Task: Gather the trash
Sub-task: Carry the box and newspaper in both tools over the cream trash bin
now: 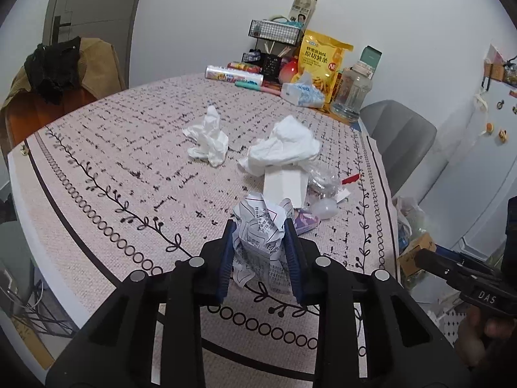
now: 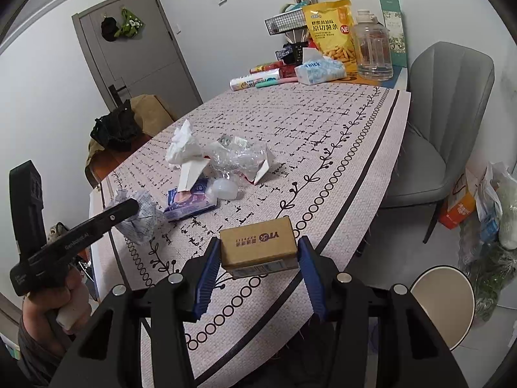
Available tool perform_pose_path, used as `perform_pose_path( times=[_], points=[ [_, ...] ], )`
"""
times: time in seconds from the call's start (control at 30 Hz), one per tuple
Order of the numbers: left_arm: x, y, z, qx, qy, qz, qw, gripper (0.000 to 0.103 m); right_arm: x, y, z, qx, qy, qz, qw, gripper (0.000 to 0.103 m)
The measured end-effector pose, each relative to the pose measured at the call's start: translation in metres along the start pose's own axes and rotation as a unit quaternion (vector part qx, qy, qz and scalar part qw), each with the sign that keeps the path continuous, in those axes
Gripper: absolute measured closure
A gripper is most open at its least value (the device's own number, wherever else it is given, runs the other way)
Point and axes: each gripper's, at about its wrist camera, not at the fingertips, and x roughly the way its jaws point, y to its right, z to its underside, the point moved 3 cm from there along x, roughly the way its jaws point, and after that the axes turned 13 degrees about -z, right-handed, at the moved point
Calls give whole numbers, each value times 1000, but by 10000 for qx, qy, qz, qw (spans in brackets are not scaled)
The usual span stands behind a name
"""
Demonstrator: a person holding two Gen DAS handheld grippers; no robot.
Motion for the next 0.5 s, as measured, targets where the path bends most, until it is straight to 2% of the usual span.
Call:
perform_pose_path(
  times=[0.27,0.5],
  points=[
    [-28,19,-22,208,433,-120,9988,74,-16,8,-6,48,227,28,9997,55],
    [-35,59,-39,474,655,151,9966,74,-39,26,-9,140,438,282,9985,55]
  ],
)
